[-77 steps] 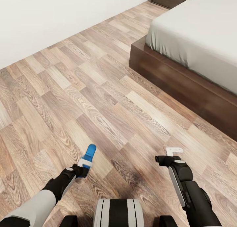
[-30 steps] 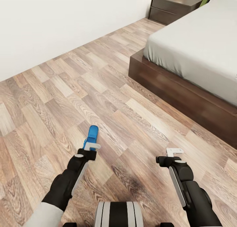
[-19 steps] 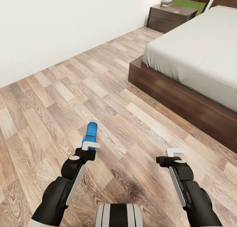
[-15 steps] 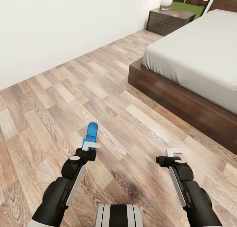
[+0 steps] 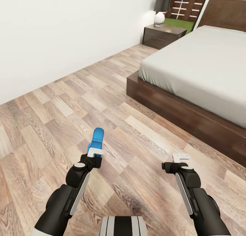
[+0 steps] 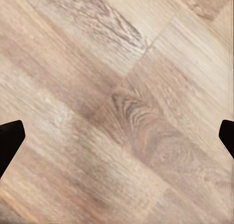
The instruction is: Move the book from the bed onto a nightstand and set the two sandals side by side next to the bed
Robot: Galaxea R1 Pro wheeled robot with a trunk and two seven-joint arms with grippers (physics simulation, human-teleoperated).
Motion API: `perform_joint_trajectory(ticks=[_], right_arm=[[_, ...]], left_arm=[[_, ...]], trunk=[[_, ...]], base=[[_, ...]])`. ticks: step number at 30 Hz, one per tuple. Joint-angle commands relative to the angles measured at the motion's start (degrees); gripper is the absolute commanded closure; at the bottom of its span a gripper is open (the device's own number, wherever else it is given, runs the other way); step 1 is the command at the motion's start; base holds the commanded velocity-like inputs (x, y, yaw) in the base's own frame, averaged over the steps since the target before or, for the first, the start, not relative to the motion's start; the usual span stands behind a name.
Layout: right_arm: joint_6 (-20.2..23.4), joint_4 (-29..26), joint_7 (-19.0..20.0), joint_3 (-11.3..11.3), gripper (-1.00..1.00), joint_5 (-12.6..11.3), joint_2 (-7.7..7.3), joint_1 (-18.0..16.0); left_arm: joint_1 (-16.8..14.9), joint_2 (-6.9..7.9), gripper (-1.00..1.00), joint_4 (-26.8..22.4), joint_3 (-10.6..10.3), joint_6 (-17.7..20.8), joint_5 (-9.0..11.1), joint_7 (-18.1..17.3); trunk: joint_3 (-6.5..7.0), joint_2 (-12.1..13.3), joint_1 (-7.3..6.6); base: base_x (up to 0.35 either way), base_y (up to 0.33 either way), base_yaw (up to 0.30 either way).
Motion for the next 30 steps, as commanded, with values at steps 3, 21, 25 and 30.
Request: perform_joint_trajectory(ticks=[3, 21, 25, 30], right_arm=[[0.29, -0.10, -0.10, 0.00, -1.00, 0.01, -0.02, -0.03], [0.30, -0.09, -0.10, 0.03, -1.00, 0.05, 0.03, -0.03], [0.30, -0.09, -0.10, 0.06, -1.00, 0.07, 0.06, -0.03], [0.30, -0.09, -0.10, 0.05, -1.00, 0.09, 0.05, -0.03]], left_arm=[[-0.02, 0.01, 1.00, -0.05, -0.11, 0.30, -0.18, 0.27], [0.06, 0.01, 1.00, 0.03, -2.17, 0.22, -0.19, 0.28], [0.06, 0.01, 1.00, 0.04, -2.36, 0.22, -0.19, 0.29], [0.06, 0.01, 1.00, 0.04, -2.48, 0.22, -0.20, 0.27]], trunk=[[0.89, 0.03, -0.08], [4.49, 0.19, -0.39], [4.66, 0.19, -0.39], [4.86, 0.19, -0.39]], base=[[0.000, 0.000, -0.150], [0.059, 0.000, -0.245], [0.320, 0.000, -0.270], [0.333, 0.000, -0.270]])
